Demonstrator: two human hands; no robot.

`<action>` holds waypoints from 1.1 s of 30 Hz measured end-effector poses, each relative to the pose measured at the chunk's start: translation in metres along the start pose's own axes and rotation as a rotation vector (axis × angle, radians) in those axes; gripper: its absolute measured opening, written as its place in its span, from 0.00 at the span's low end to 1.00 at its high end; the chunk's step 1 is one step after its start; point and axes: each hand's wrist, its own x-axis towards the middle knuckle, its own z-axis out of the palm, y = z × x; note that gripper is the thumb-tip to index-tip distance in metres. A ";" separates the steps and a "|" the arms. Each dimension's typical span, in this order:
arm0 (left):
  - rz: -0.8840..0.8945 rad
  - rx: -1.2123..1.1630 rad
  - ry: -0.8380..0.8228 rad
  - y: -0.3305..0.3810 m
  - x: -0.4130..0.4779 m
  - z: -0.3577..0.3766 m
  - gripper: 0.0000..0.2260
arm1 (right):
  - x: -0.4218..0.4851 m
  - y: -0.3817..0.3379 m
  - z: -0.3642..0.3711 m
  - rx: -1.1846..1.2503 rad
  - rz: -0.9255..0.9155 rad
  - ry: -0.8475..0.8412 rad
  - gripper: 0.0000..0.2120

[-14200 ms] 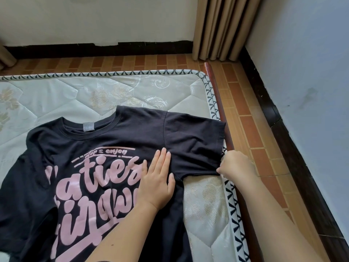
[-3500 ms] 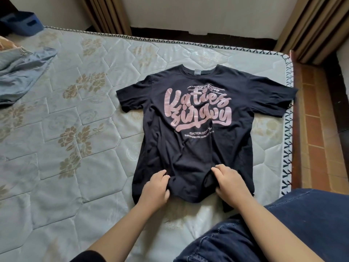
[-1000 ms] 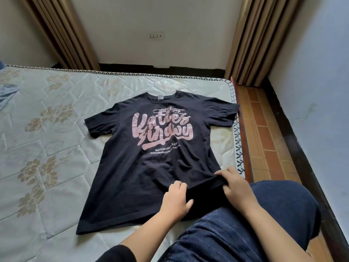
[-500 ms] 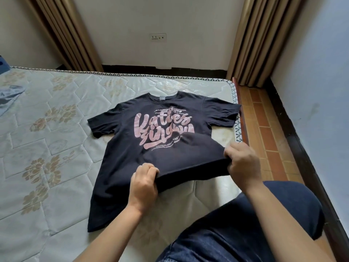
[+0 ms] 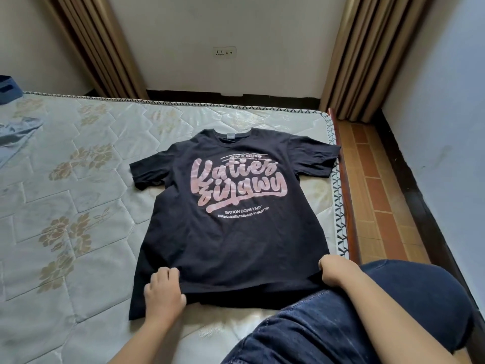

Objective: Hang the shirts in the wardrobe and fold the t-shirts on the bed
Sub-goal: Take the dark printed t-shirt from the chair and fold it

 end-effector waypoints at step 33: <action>-0.093 0.486 -0.331 -0.087 -0.027 -0.047 0.12 | -0.008 -0.016 0.000 -0.136 -0.010 -0.225 0.17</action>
